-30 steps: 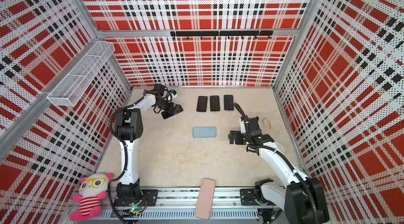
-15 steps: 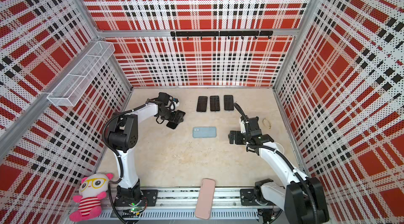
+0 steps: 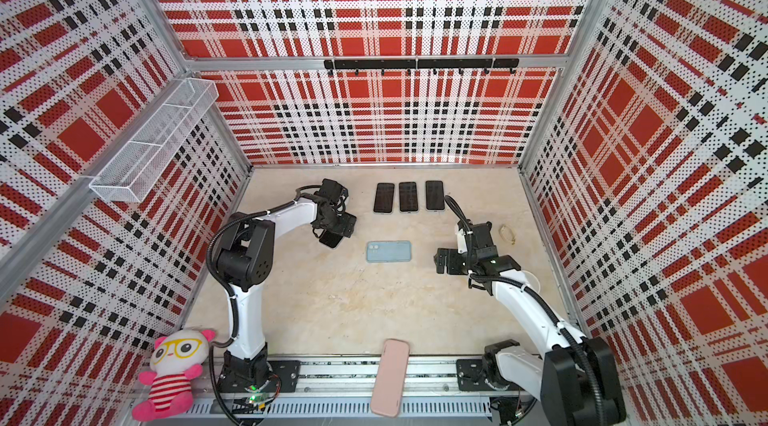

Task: Put the phone into the phone case
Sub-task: 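Lift the black phone with the left gripper while the right moves toward it, then grasp the black phone's edge with the right gripper while the left holds it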

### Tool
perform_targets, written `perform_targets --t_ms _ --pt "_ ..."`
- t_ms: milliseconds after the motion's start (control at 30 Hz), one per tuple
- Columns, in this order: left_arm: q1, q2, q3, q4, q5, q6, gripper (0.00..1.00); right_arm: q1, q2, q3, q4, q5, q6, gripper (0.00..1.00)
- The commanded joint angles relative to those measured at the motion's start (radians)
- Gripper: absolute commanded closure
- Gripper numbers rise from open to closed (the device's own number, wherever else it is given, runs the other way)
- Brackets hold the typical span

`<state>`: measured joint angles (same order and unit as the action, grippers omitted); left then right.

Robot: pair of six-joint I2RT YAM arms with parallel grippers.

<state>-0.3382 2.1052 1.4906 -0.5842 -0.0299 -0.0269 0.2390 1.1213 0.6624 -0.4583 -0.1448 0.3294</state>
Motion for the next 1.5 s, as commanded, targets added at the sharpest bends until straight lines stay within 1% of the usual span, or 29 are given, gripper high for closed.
perform_targets --t_ms 0,67,167,233,333,467,567,633,733,800,900,933,1033,1133,1200,1267,1367,1467 --pt "-0.013 0.040 -0.026 -0.064 -0.014 -0.034 0.12 -0.006 -0.012 -0.005 0.012 0.014 -0.019 0.00" --pt "-0.013 0.030 -0.047 -0.066 -0.003 -0.037 0.19 -0.006 -0.017 -0.007 0.015 0.016 -0.024 0.00" --pt "-0.016 0.036 -0.056 -0.069 0.028 -0.030 0.24 -0.006 -0.028 -0.018 0.032 0.010 -0.026 0.00" --pt "-0.023 0.045 -0.052 -0.082 0.028 -0.023 0.27 -0.006 -0.026 -0.021 0.038 -0.002 -0.022 0.00" --pt "-0.028 0.038 -0.048 -0.104 0.021 -0.035 0.27 -0.006 -0.029 -0.032 0.047 -0.026 -0.020 0.00" --pt "-0.040 -0.025 -0.068 -0.143 0.021 -0.084 0.28 0.003 -0.032 -0.053 0.091 -0.088 -0.018 0.00" --pt "-0.063 -0.083 -0.105 -0.170 0.024 -0.132 0.30 0.067 -0.025 -0.048 0.131 -0.076 -0.023 0.00" --pt "-0.070 -0.136 -0.161 -0.147 0.019 -0.193 0.37 0.117 -0.010 -0.050 0.196 -0.086 -0.016 0.00" --pt "-0.068 -0.216 -0.276 -0.083 0.009 -0.255 0.42 0.177 0.037 -0.053 0.313 -0.119 0.027 0.00" --pt "-0.061 -0.264 -0.353 -0.039 0.047 -0.289 0.44 0.223 0.069 -0.050 0.372 -0.129 0.054 0.00" --pt "-0.056 -0.335 -0.434 0.018 0.109 -0.338 0.44 0.299 0.107 -0.043 0.441 -0.105 0.073 0.00" --pt "-0.056 -0.357 -0.450 0.032 0.117 -0.369 0.45 0.325 0.121 -0.039 0.460 -0.095 0.080 0.00" --pt "-0.053 -0.405 -0.483 0.024 0.133 -0.393 0.45 0.391 0.159 -0.025 0.503 -0.063 0.099 0.00" --pt "-0.053 -0.434 -0.458 -0.058 0.068 -0.381 0.46 0.432 0.193 -0.020 0.529 -0.041 0.112 0.00" --pt "-0.047 -0.460 -0.445 -0.080 0.069 -0.382 0.46 0.438 0.212 -0.017 0.540 -0.046 0.121 0.00" --pt "-0.029 -0.493 -0.440 -0.076 0.110 -0.399 0.48 0.449 0.224 -0.017 0.565 -0.060 0.134 0.00" --pt "0.003 -0.549 -0.451 -0.038 0.187 -0.472 0.50 0.493 0.239 -0.021 0.644 -0.081 0.153 0.00" --pt "0.017 -0.614 -0.497 0.055 0.275 -0.607 0.60 0.550 0.267 -0.023 0.741 -0.060 0.167 0.00"
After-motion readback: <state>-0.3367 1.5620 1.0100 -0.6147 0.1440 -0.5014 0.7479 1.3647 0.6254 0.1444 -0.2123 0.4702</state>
